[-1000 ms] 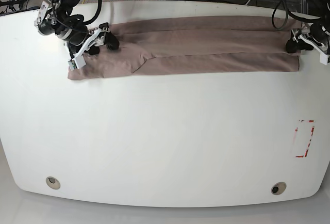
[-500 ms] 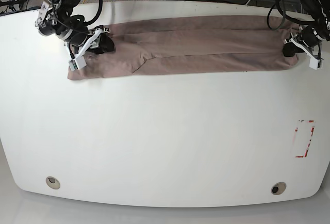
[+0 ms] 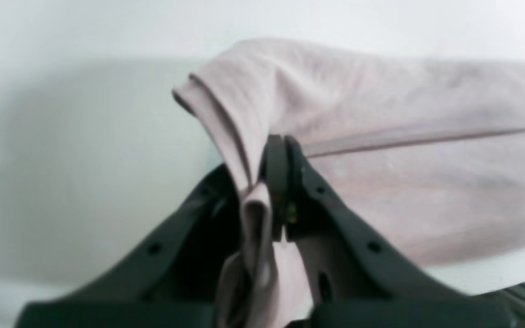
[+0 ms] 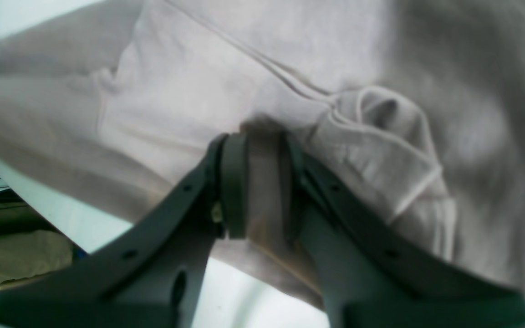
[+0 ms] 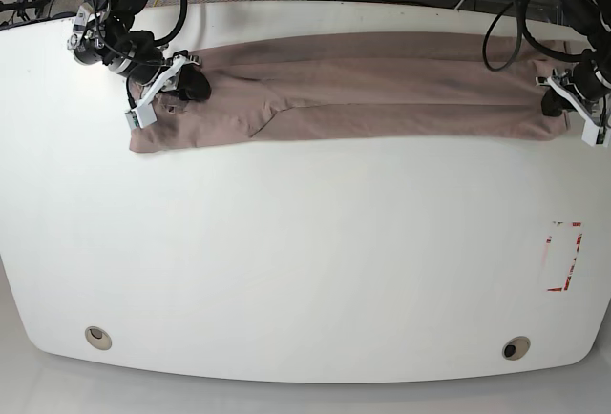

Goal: Fold the T-shirt properly
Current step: 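Fold the strip end with the left gripper toward the right gripper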

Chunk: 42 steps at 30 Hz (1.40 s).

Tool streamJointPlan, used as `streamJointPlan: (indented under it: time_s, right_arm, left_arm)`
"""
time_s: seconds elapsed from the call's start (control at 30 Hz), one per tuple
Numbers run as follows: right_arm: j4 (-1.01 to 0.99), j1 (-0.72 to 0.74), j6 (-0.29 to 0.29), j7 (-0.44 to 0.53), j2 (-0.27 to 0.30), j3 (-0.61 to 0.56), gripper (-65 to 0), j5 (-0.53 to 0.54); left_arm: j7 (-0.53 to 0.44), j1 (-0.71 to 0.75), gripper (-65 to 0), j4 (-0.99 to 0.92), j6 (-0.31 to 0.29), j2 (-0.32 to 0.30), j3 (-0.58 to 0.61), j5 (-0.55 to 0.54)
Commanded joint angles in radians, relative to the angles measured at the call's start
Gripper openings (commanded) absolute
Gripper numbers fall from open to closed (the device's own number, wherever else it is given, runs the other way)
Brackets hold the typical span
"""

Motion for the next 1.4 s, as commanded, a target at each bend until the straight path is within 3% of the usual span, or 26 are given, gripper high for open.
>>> streamJointPlan:
  time_s: [0.0, 0.17, 0.57, 0.7, 0.93, 1.37]
  right_arm:
    - [0.010, 0.002, -0.002, -0.006, 0.011, 0.004, -53.4, -0.019]
    - [0.014, 0.003, -0.002, -0.006, 0.011, 0.004, -53.4, -0.017]
    - [0.016, 0.006, -0.002, -0.006, 0.011, 0.004, -53.4, -0.017]
    - [0.016, 0.005, -0.002, -0.006, 0.011, 0.004, -53.4, -0.017]
    - [0.014, 0.006, -0.002, -0.006, 0.007, 0.004, -53.4, -0.017]
    - [0.014, 0.014, -0.002, -0.006, 0.011, 0.002, -53.4, -0.017]
  left_arm:
    - [0.051, 0.000, -64.7, 0.100, -0.001, 0.035, -0.001, -0.005]
    - [0.096, -0.008, -64.6, 0.214, -0.001, 0.156, 0.041, -0.005]
    - [0.096, -0.011, -64.6, 0.232, -0.001, 0.328, 0.254, -0.002]
    - [0.096, -0.031, -64.6, 0.232, -0.001, 0.351, 0.323, -0.003]
    - [0.096, -0.106, -64.6, 0.226, -0.001, 0.408, 0.341, 0.001]
    - [0.096, -0.145, -64.6, 0.184, -0.001, 0.408, 0.469, 0.004]
